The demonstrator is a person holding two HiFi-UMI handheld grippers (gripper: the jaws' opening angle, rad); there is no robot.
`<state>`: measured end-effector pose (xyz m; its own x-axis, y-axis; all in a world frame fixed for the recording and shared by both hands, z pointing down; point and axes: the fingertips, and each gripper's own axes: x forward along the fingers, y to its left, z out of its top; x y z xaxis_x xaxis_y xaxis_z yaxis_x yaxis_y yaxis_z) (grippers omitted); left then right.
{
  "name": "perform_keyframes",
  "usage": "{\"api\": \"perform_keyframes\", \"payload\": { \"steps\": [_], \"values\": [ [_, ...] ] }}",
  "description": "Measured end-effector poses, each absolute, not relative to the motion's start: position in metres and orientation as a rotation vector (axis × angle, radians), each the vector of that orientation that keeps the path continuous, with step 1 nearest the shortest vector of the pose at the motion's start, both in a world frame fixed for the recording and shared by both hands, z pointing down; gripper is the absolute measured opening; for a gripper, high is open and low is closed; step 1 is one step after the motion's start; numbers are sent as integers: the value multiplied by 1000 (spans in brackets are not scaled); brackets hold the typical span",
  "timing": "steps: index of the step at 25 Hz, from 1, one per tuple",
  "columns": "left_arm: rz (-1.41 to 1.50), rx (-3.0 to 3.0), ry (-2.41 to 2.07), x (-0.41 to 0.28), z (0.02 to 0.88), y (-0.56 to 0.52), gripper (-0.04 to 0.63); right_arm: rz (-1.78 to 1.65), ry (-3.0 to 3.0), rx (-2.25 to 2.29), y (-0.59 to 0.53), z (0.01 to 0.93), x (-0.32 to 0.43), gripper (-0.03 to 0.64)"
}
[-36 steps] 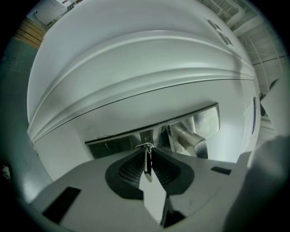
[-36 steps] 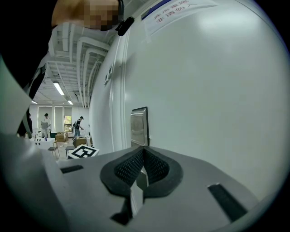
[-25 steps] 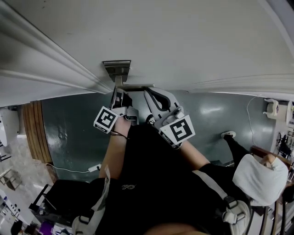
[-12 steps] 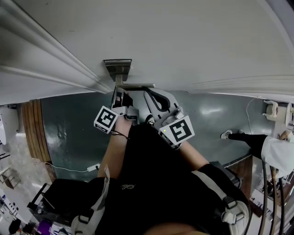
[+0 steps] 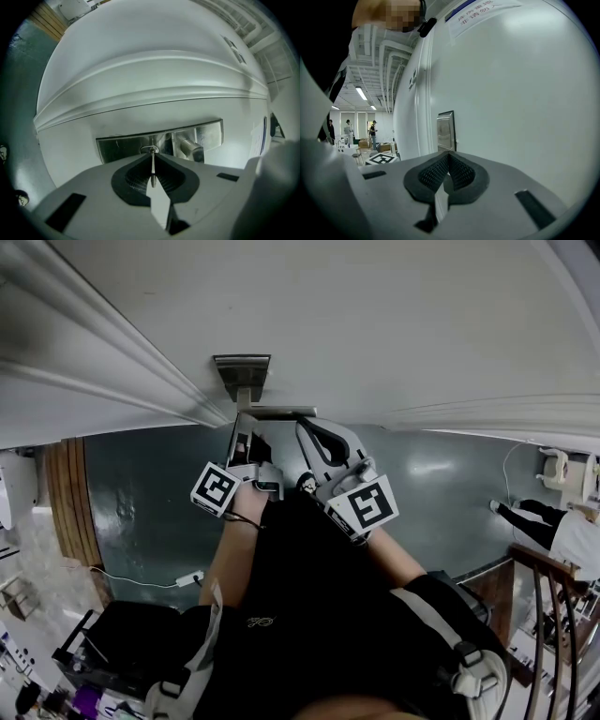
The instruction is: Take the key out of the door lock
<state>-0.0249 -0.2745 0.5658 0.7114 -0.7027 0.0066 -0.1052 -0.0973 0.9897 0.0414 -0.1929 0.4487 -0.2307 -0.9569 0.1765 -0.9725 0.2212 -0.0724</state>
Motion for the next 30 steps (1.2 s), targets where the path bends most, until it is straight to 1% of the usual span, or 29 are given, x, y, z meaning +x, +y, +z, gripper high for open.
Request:
{"api": "perform_keyframes", "payload": {
  "steps": [21, 30],
  "values": [
    [-541, 1621, -665, -40, 584, -259, 37, 261, -2399, 1835, -187, 450, 29, 8],
    [-585, 1582, -711, -39, 563, -240, 37, 249, -2461, 1756, -177, 445, 33, 8]
  ]
}}
